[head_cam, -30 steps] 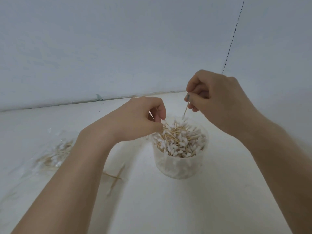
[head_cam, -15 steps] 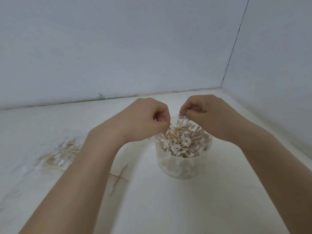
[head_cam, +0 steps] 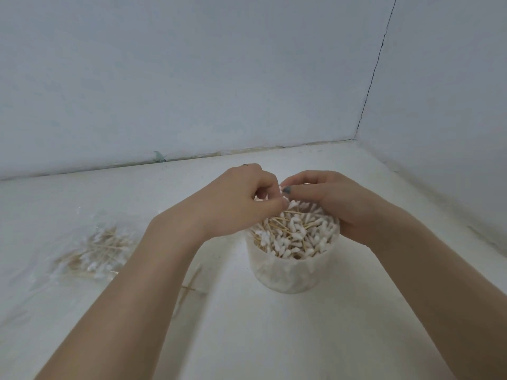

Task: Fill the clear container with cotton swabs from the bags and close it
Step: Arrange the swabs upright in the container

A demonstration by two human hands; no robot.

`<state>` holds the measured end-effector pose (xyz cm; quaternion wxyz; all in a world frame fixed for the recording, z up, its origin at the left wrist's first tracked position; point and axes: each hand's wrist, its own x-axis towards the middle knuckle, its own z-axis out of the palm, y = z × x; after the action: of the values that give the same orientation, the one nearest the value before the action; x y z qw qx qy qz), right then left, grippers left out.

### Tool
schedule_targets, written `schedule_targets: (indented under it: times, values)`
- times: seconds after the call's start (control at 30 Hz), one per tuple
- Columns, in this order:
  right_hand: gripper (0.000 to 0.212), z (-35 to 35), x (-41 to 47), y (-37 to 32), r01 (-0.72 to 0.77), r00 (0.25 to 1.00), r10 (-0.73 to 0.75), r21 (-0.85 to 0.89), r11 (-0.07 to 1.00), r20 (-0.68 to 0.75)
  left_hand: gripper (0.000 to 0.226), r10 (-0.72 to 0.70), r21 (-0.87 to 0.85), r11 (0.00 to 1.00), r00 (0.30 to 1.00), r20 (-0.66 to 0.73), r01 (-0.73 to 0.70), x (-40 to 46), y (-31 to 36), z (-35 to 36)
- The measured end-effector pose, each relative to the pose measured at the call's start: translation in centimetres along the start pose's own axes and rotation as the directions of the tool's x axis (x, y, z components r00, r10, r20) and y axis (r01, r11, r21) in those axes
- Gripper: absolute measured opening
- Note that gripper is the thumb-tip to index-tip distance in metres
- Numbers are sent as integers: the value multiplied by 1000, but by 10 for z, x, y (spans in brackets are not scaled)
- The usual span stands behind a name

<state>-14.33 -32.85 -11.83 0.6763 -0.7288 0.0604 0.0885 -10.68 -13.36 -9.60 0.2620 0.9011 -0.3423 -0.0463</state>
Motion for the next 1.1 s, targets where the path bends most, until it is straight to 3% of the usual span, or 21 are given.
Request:
schedule_targets:
  times: [0.13,0.23,0.33,0.53,0.8,1.1]
  values:
    - [20,-3,-3,-3,12,1000,-12,-19,1000,-15,36,-5,-3,1000,1000,-3,5,0,0,-1]
    - [15,-9,-7,-11,84,989,-108,-212,974,-105,35,-24,-15,1000,1000,8,24,-3,4,-7]
    - [9,-12,-16,-27,131,974,-204,-481,867,-102,18,-37,37,999,998,58,35,-6,8,-9]
    - [22,-2,-29,-40,163,977,-207,-764,624,39,9,-12,-57,998,999,33,14,-6,10,-13]
    - [19,-5,-37,-49,192,953,-303,-763,617,-5,11,40,-206,977,997,-70,-54,-13,6,-34]
    - [13,5,-46,-54,219,967,-236,-785,580,96,14,29,-136,989,984,-177,-53,-28,13,-59]
